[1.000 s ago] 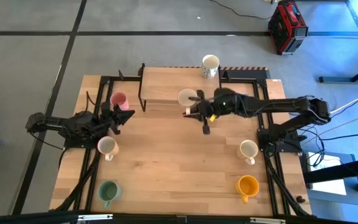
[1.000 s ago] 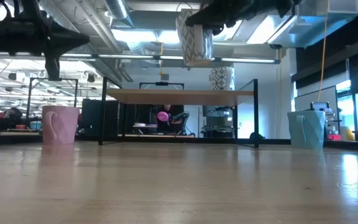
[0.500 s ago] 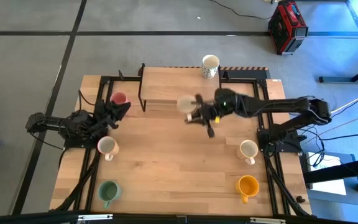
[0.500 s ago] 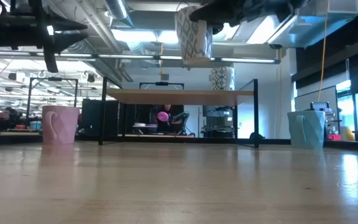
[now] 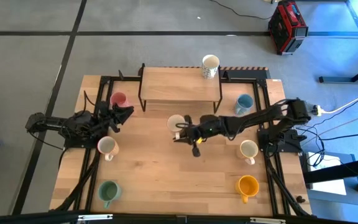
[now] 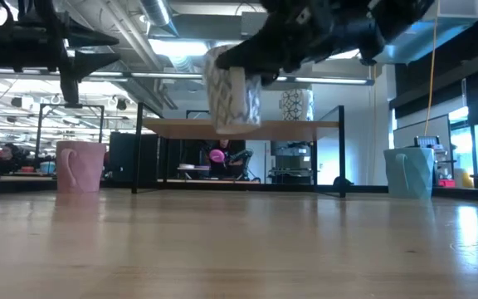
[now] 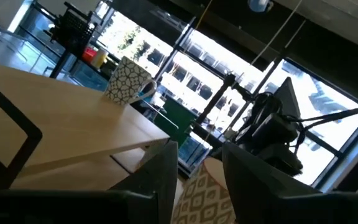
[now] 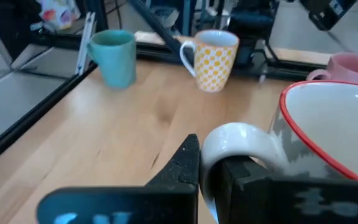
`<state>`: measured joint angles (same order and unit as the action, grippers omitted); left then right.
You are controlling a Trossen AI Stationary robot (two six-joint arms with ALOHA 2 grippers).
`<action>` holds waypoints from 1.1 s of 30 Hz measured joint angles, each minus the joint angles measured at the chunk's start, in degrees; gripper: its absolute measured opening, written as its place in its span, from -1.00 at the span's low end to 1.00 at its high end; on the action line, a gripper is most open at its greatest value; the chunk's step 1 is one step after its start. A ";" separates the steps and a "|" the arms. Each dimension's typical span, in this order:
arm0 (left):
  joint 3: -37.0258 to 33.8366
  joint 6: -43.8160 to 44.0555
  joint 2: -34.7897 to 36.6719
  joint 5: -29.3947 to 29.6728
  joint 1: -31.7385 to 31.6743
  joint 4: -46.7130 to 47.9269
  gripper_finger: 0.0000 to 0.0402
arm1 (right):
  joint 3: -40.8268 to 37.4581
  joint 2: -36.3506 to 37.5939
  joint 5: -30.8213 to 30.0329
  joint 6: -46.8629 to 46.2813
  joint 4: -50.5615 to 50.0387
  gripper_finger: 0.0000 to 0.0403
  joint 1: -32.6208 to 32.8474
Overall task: Place coffee mugs
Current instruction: Put the gray patterned mug on the shelf
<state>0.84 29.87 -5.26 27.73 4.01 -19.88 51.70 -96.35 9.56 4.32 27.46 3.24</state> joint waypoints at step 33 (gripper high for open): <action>0.00 1.60 0.00 -5.93 0.00 1.49 -0.40 | 0.07 -13.95 -0.87 -3.45 8.31 -0.96 1.23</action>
<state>0.84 31.46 -5.26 21.80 4.01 -18.40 51.77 -110.30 8.69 0.87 35.77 4.47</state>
